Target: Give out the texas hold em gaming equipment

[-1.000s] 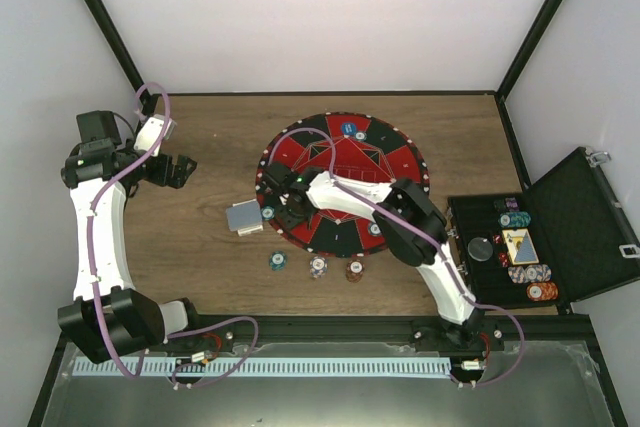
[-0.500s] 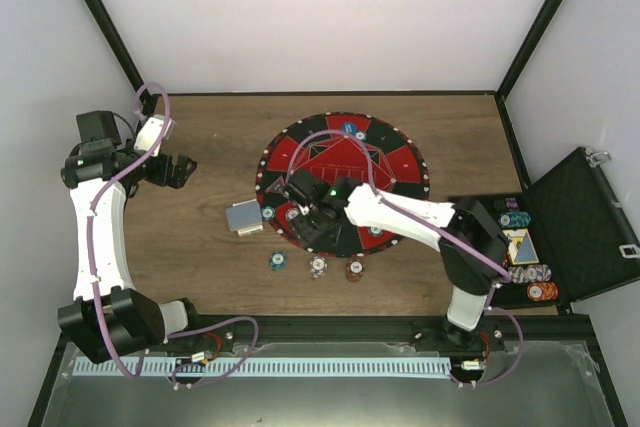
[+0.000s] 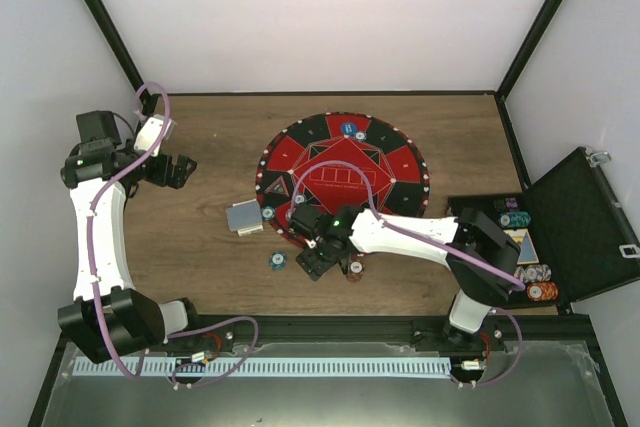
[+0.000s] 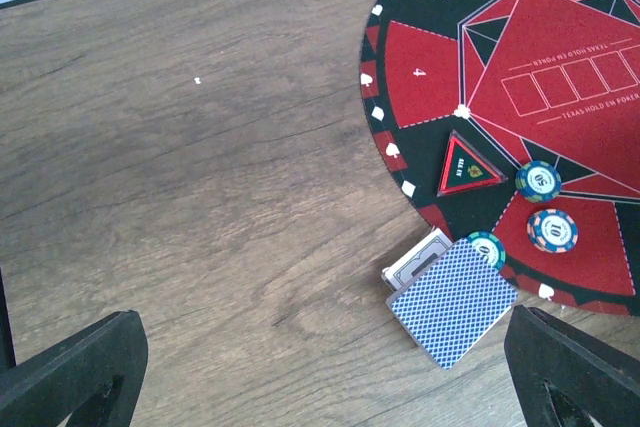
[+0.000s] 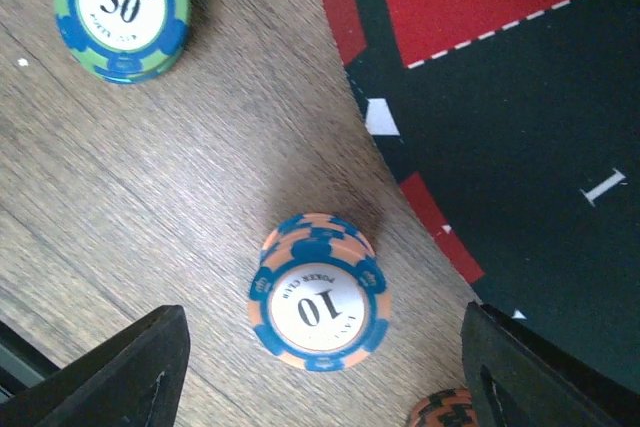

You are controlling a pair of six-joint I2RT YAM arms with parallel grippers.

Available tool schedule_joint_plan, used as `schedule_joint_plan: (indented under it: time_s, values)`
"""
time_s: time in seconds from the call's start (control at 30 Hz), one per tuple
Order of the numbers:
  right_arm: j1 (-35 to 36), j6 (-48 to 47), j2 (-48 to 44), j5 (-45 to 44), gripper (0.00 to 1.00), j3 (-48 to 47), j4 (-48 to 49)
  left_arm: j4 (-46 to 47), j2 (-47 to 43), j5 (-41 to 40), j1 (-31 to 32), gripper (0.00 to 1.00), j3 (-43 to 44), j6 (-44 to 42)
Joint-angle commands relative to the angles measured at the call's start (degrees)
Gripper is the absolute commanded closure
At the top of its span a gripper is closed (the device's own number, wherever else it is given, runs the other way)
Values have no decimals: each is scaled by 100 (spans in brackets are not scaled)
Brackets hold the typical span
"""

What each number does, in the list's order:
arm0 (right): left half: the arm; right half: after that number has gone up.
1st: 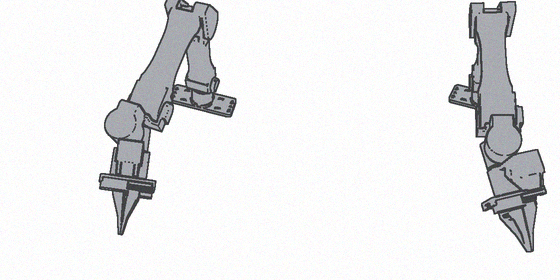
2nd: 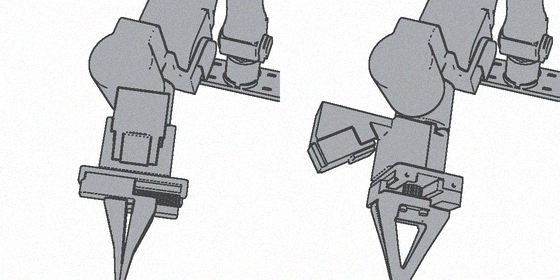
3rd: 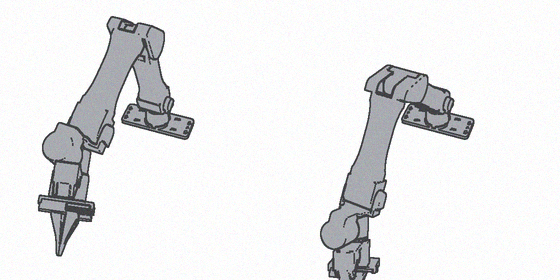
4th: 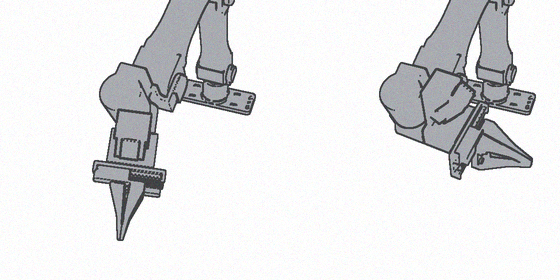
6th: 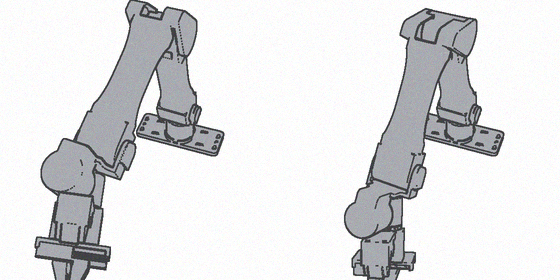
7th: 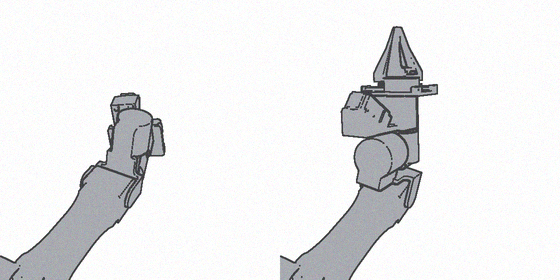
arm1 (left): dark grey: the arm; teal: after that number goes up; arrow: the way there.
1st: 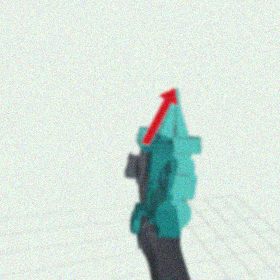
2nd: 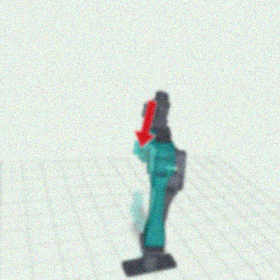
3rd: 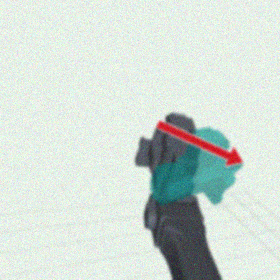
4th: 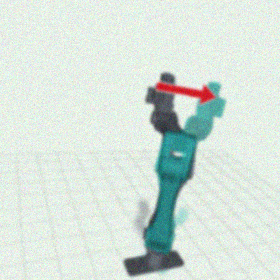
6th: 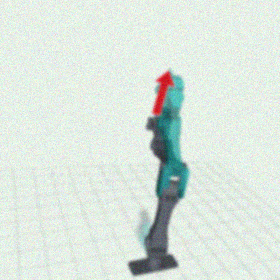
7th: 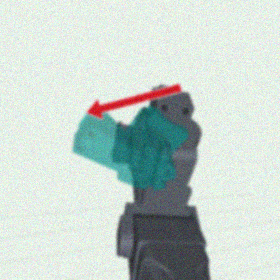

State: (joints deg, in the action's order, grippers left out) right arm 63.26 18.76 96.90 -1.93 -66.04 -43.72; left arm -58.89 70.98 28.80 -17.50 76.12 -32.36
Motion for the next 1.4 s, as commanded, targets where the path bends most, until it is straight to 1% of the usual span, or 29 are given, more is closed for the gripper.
schedule_joint_plan:
  time_s: [0.0,0.07,0.17,0.27,0.4,0.57,0.6,0.73,0.87,1.23,1.37]
  values:
    - [105,33,91,205,25,10,226,-86,-41,77,-35,0,207,-49]
    - [132,17,153,226,27,6,256,-86,-32,61,-37,0,223,-50]
    - [146,-7,242,237,33,12,261,-83,-18,62,-40,0,224,-47]
    - [156,-26,292,208,36,34,244,-87,-6,65,-35,0,219,-55]
    - [154,-39,318,151,41,60,224,-63,-9,64,-40,0,211,-57]
    - [157,-45,321,94,55,58,218,-52,-1,56,-35,0,206,-58]
    - [155,-40,318,70,56,55,213,-50,3,52,-35,0,202,-60]
    - [157,-66,372,-53,56,47,126,-43,-6,38,-34,0,193,-55]
    - [152,-66,344,-79,52,56,110,-42,-18,37,-35,0,185,-67]
    - [154,-84,337,16,51,66,134,-34,-36,30,-37,0,180,-47]
    - [156,-91,337,29,46,91,145,-32,-50,21,-36,0,184,-48]
